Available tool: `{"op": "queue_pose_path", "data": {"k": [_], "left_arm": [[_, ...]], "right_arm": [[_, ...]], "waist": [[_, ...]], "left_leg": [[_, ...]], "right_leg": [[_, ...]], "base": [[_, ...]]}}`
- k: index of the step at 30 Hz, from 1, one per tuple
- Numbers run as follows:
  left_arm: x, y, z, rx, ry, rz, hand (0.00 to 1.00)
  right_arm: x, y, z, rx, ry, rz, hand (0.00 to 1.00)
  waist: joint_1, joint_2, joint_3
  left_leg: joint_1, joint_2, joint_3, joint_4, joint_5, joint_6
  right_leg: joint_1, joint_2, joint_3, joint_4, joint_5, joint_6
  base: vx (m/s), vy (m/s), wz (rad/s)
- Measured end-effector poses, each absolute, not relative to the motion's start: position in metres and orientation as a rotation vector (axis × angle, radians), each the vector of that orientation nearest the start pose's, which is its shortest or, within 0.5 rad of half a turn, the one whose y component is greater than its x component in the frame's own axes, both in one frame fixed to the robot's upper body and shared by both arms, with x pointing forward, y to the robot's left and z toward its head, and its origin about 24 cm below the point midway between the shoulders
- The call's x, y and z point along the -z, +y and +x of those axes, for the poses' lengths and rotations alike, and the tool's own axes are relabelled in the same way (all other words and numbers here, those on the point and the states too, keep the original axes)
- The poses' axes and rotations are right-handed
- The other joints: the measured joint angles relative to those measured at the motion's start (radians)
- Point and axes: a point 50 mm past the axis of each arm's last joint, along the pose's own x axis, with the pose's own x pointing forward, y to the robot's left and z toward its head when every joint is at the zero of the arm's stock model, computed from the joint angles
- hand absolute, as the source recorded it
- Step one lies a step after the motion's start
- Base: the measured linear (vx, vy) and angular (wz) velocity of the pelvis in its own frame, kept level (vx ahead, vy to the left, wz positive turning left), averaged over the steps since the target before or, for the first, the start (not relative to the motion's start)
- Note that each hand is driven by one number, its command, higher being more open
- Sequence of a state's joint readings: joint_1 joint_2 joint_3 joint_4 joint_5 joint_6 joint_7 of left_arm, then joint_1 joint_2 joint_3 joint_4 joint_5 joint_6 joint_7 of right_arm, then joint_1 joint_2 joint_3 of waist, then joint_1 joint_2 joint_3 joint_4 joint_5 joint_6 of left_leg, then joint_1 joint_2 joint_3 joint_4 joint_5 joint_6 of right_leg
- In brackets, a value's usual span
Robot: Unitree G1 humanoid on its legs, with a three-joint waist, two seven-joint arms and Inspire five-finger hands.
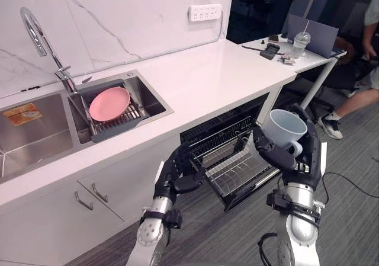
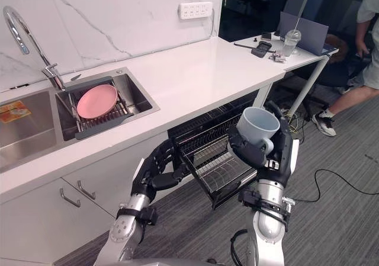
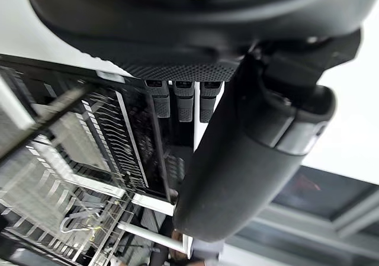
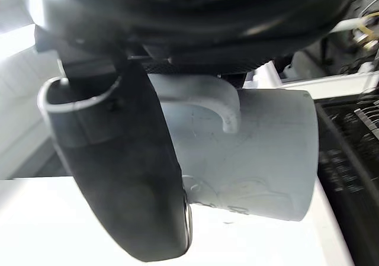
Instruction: Walk over to the sink, pick up the cup, carry it to the dishwasher, place the cup inside the dishwasher, then close the dishwasher door
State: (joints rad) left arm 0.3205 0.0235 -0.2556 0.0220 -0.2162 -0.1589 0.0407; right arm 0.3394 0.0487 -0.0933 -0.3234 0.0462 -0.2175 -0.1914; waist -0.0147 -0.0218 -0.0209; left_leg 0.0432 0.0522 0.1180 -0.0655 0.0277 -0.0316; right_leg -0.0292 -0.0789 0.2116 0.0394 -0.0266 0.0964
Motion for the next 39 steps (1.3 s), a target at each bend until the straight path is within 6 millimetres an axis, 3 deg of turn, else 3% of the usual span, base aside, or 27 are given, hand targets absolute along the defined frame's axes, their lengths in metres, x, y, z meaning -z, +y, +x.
{"op": "queue_pose_path", "data": {"k": [7, 11, 20, 27, 39], "left_arm": [[0.058, 0.139, 0.15, -0.052, 0.401, -0.207, 0.9], [0.075, 0.149, 0.139, -0.096, 0.484, -0.189, 0.9], [0.099, 0.168, 0.119, -0.149, 0.616, -0.117, 0.9], [0.097, 0.178, 0.125, -0.139, 0.6, -0.041, 0.9], [0.087, 0.176, 0.157, -0.161, 0.502, -0.038, 0.9]], "right_arm": [[-0.039, -0.211, 0.17, 0.459, -0.079, 0.012, 0.3], [-0.026, -0.218, 0.169, 0.469, -0.021, -0.044, 0.3], [-0.005, -0.223, 0.196, 0.427, 0.067, -0.083, 0.3], [-0.014, -0.234, 0.226, 0.409, 0.043, -0.16, 0.3], [-0.068, -0.236, 0.296, 0.387, -0.107, -0.25, 0.3]], "waist": [[0.004, 0.002, -0.001], [0.027, 0.001, -0.001], [0.032, -0.002, 0.026], [0.056, 0.0, 0.137], [0.092, 0.037, 0.276]], "left_leg": [[-0.007, -0.002, -0.018, 0.0, -0.002, -0.003], [-0.021, -0.002, -0.029, 0.002, -0.002, -0.003], [-0.084, -0.002, -0.061, 0.052, -0.009, 0.001], [-0.171, -0.005, -0.087, 0.119, -0.018, 0.001], [-0.349, 0.001, -0.09, 0.246, -0.047, 0.006]], "right_leg": [[0.0, -0.007, -0.026, 0.015, -0.016, 0.0], [-0.006, -0.009, -0.038, 0.014, -0.019, -0.001], [-0.031, -0.01, -0.067, 0.02, -0.023, -0.008], [-0.088, -0.008, -0.089, 0.052, -0.024, -0.01], [-0.234, -0.01, -0.095, 0.121, -0.022, -0.008]], "base": [[-0.01, -0.014, 0.11], [0.01, -0.012, 0.09], [0.0, -0.018, 0.1], [-0.03, -0.022, 0.1], [-0.03, -0.013, 0.03]]}}
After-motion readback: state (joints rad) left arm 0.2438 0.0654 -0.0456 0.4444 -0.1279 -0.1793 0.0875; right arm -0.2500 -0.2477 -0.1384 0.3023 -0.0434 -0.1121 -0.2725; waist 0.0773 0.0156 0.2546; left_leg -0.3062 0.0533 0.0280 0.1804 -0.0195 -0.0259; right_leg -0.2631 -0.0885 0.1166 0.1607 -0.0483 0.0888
